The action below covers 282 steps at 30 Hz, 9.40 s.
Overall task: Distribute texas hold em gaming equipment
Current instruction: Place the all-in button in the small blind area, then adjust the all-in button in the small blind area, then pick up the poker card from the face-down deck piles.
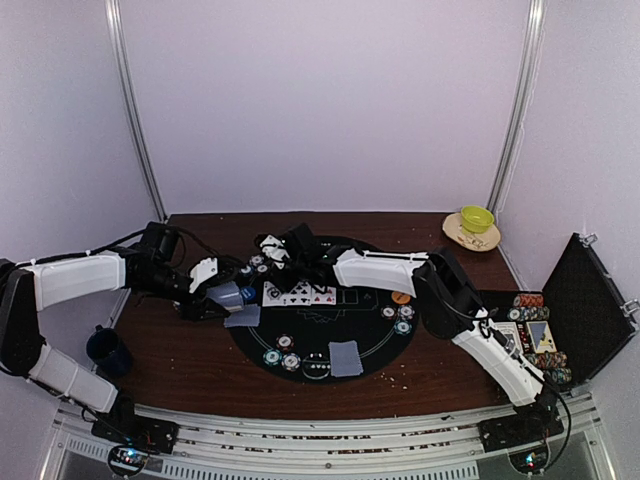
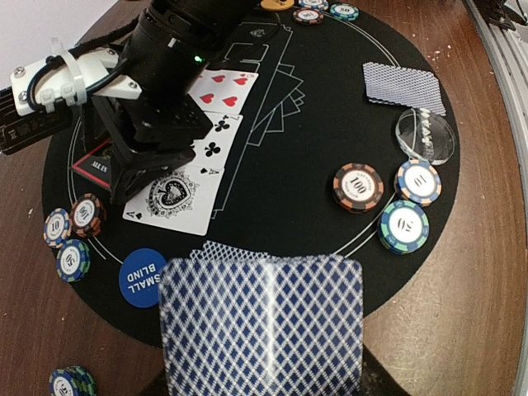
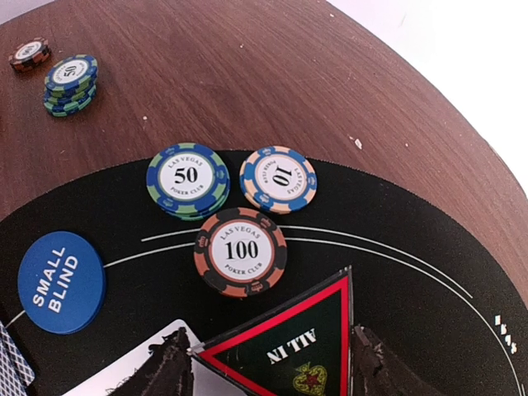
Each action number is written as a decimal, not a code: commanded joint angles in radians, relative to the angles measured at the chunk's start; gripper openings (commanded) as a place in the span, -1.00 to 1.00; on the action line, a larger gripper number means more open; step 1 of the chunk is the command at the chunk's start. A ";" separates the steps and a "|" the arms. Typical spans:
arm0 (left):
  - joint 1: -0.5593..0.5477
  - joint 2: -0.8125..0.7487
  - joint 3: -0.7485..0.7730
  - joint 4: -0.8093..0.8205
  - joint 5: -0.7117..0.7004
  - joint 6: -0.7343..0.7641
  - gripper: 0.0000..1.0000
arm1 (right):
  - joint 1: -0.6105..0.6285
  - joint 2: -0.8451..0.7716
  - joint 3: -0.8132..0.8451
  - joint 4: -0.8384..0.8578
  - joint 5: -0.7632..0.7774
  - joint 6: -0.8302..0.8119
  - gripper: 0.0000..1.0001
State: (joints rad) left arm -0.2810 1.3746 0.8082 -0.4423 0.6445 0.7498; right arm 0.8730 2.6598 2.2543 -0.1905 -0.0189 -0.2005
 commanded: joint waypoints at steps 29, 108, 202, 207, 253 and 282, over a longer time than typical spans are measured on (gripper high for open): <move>0.010 0.001 0.028 0.023 0.025 0.003 0.02 | 0.014 -0.002 -0.001 0.039 0.017 -0.017 0.29; 0.010 0.003 0.024 0.023 0.038 0.007 0.02 | 0.109 -0.052 -0.022 -0.073 0.049 -0.141 0.46; 0.010 0.006 0.023 0.019 0.052 0.007 0.02 | 0.097 -0.473 -0.560 0.144 0.385 0.263 1.00; 0.008 0.006 0.022 0.013 0.065 0.015 0.03 | 0.097 -0.643 -0.763 0.282 0.234 0.303 1.00; -0.091 0.017 -0.006 -0.049 0.084 0.098 0.05 | 0.143 -0.435 -0.563 0.282 -0.357 0.318 0.58; -0.092 0.043 -0.001 -0.052 0.081 0.103 0.05 | 0.122 -0.475 -0.621 0.267 -0.303 0.268 -0.15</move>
State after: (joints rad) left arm -0.3676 1.4185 0.8021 -0.4946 0.6765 0.8368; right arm 1.0187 2.2250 1.6592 0.0944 -0.3820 0.0811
